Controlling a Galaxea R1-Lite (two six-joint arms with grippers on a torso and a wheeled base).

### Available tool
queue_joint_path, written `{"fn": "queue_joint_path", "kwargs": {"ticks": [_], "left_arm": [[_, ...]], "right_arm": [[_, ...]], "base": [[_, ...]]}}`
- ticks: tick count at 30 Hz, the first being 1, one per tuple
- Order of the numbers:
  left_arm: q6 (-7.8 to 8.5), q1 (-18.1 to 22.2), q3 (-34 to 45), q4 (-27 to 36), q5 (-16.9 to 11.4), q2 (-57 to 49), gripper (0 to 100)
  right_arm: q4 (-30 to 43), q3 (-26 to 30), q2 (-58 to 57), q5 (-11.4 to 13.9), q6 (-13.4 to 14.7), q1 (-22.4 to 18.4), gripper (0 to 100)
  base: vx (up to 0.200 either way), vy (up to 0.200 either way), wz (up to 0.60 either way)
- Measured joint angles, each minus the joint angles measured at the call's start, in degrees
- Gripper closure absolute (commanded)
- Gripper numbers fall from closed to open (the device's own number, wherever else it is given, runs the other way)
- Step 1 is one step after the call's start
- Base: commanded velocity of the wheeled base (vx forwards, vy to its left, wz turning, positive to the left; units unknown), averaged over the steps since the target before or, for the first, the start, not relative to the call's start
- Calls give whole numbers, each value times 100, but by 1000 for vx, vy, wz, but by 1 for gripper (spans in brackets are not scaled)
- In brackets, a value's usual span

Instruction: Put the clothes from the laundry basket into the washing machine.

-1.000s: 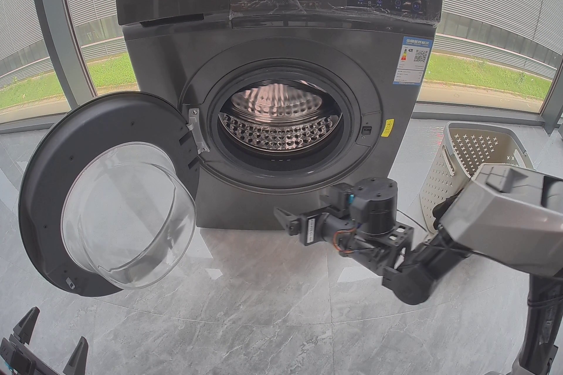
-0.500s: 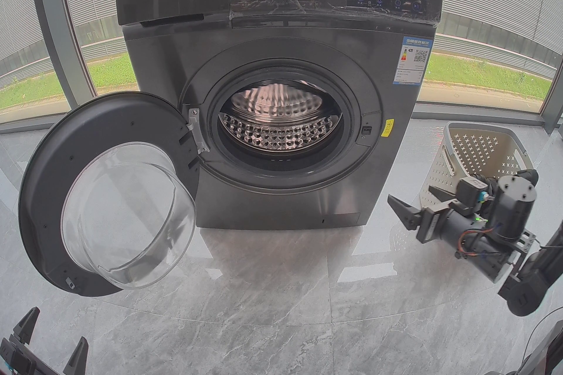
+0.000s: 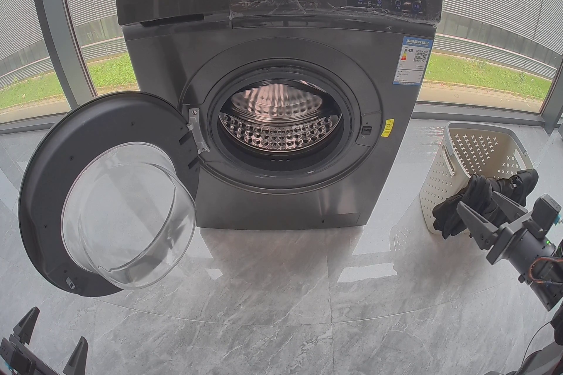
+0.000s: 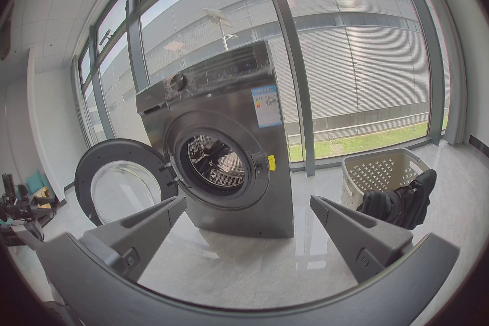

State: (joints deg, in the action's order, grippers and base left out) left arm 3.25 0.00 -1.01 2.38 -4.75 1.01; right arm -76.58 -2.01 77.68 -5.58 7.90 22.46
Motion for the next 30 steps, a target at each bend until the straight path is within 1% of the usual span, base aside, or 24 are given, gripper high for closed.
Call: {"fn": "queue_joint_path", "kwargs": {"ticks": [4,8,9,10,13,17,18,21,24,27,30], "left_arm": [[-2,0,0,0,0,0,0],[-2,-2,0,0,0,0,0],[0,-5,0,0,0,0,0],[-2,-5,0,0,2,0,0],[-4,-5,0,-2,0,0,0],[-4,-5,0,0,0,0,0],[-6,-5,0,0,0,0,0],[-11,-5,0,-2,0,0,0],[-15,-5,0,0,0,0,0],[-15,-2,0,0,0,0,0],[-15,-5,0,0,0,0,0]], "right_arm": [[358,72,-583,-21,-18,-104,0],[1245,98,-1382,-16,-130,-262,0],[1565,98,-1720,-7,-180,-330,0],[1651,98,-1825,-7,-196,-350,0],[2359,100,-2578,-7,-315,-490,0],[3506,102,-3656,23,-479,-790,0],[3897,105,-4045,61,-541,-947,0],[4468,105,-4665,160,-646,-1237,0],[5126,105,-5359,321,-725,-1563,0],[5748,102,-5899,425,-755,-1755,0],[6543,102,-6506,499,-777,-1898,0]], "base": [[0,0,0],[0,0,0],[0,0,0],[0,0,0],[0,0,0],[0,0,0],[0,0,0],[0,0,0],[0,0,0],[0,0,0],[0,0,0]]}}
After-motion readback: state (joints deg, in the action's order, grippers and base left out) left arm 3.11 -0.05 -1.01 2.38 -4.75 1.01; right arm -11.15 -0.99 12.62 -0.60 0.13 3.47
